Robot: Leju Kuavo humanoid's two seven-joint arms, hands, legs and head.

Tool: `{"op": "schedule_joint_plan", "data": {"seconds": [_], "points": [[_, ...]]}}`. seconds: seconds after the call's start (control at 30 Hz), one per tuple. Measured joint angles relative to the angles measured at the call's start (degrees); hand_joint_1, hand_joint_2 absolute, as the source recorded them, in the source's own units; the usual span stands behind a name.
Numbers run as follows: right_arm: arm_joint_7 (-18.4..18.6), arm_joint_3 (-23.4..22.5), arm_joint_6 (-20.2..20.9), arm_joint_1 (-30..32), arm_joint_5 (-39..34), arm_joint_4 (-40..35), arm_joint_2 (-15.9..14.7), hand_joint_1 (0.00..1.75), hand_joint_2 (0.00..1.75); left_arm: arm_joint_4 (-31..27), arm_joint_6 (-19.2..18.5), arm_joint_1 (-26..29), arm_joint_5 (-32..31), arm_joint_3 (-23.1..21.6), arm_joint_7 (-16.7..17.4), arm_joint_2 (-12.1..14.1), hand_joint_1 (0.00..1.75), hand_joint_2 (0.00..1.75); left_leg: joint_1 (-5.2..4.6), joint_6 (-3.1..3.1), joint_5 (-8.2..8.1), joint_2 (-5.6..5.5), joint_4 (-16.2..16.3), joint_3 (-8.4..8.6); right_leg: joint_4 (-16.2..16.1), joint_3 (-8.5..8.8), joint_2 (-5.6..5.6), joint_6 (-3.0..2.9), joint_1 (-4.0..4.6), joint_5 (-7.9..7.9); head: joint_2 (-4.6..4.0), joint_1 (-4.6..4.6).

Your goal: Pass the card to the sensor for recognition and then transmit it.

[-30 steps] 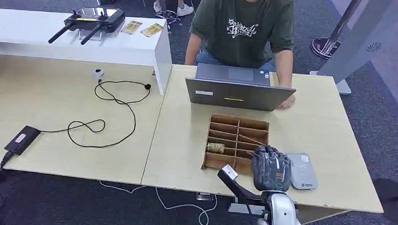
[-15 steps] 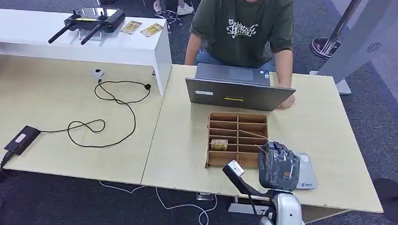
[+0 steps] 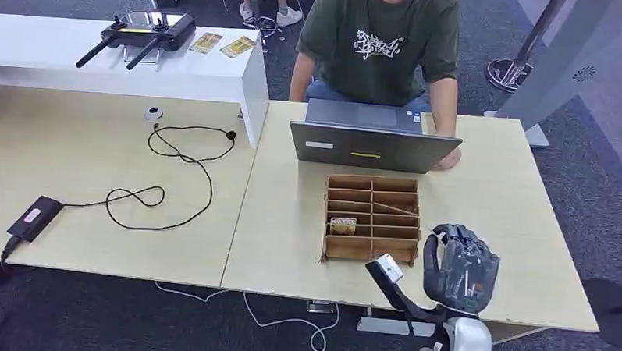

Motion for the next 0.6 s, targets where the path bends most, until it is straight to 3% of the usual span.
{"op": "schedule_joint_plan", "data": {"seconds": [0.17, 0.37, 0.6], "points": [[-1.59, -2.81, -3.88, 1.72, -6.28, -3.34, 1.11, 1.59, 1.75, 0.0, -0.15, 0.0, -0.02, 0.0, 0.0, -0.04, 0.0, 0.0, 0.0, 0.0, 0.0, 0.0, 0.0, 0.0, 0.0, 0.0, 0.0, 0.0, 0.0, 0.0, 0.0, 0.0], [-4.15, -5.94, -4.87, 3.01, -12.43, -6.14, 2.71, 1.55, 1.75, 0.0, -0.52, -0.05, -0.11, -0.02, 0.02, -0.3, 0.0, 0.0, 0.0, 0.0, 0.0, 0.0, 0.0, 0.0, 0.0, -0.01, 0.01, 0.0, 0.0, 0.0, 0.0, 0.0], [-4.79, -7.87, -4.91, 3.66, -13.59, -6.97, 3.74, 1.5, 1.75, 0.0, -0.7, -0.08, -0.13, -0.02, 0.13, -0.39, 0.0, 0.0, 0.0, 0.0, 0.0, 0.01, 0.0, 0.01, 0.0, -0.01, 0.01, 0.0, 0.0, 0.0, 0.0, 0.02]]}}
